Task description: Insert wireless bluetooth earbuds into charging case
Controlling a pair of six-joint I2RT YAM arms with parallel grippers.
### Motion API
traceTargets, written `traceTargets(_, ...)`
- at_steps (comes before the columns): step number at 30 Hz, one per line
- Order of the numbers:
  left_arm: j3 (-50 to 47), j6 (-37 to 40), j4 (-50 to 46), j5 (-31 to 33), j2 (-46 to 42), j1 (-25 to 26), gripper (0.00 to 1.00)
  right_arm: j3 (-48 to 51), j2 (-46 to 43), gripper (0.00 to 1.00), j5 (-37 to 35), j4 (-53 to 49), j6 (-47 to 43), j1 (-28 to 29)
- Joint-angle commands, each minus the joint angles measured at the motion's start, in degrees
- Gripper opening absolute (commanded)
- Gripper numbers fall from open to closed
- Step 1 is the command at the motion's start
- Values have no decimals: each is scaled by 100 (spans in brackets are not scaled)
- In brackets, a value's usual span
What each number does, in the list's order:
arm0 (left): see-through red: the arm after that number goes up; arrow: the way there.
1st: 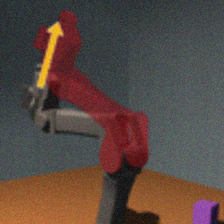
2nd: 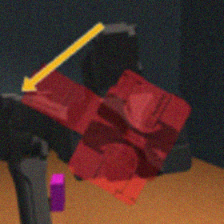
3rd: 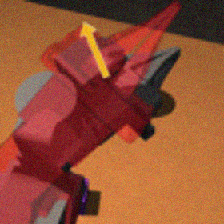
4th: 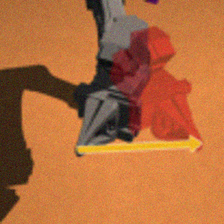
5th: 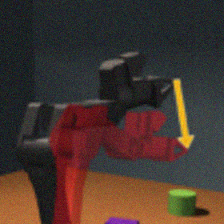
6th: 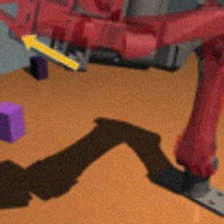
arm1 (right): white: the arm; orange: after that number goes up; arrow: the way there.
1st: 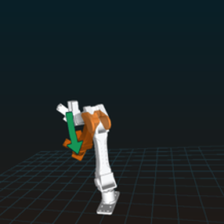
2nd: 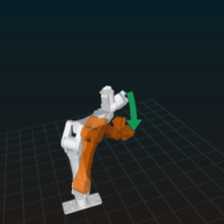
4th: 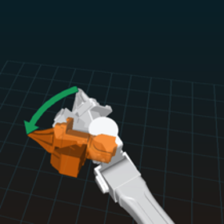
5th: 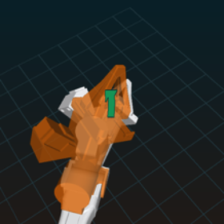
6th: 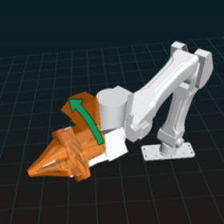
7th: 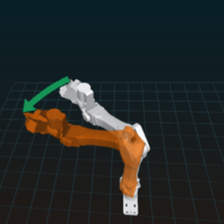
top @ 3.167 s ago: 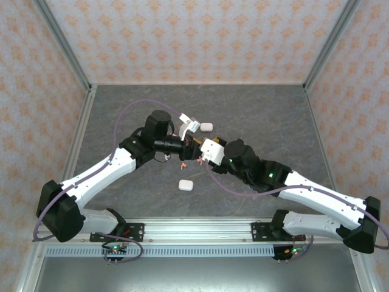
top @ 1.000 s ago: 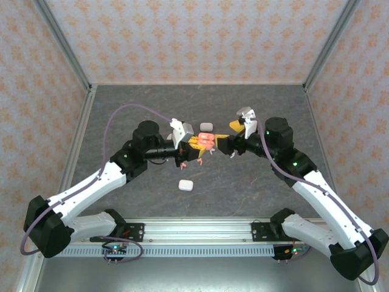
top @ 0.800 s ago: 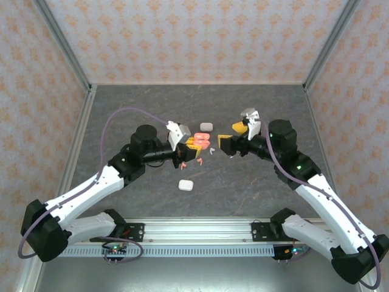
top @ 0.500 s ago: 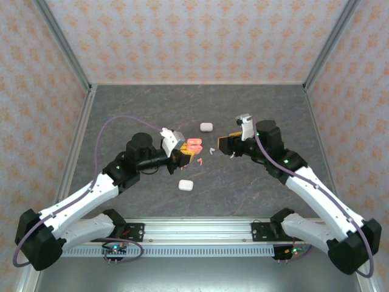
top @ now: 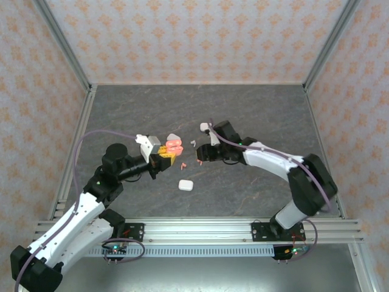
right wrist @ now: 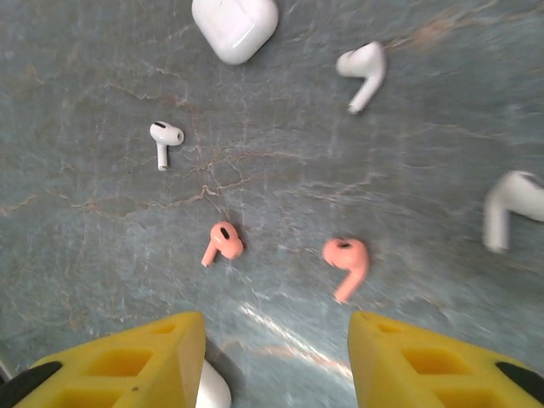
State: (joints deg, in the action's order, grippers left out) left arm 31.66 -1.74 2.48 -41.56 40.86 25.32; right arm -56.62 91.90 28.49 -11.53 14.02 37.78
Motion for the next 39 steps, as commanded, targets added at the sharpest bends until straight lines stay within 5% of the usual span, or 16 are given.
traceTargets(1,92,-196,478,-424,-61,-36,0,-676,551,47,23,-4,114,315)
traceTargets(15,244,-125,330,-542,-232,-36,0,-2286,2422,44,-215,-970,-319,774)
traceTargets(39,216,-143,469,-547,-51,-37,0,-1904,2412,34,-84,-1286,-576,1030)
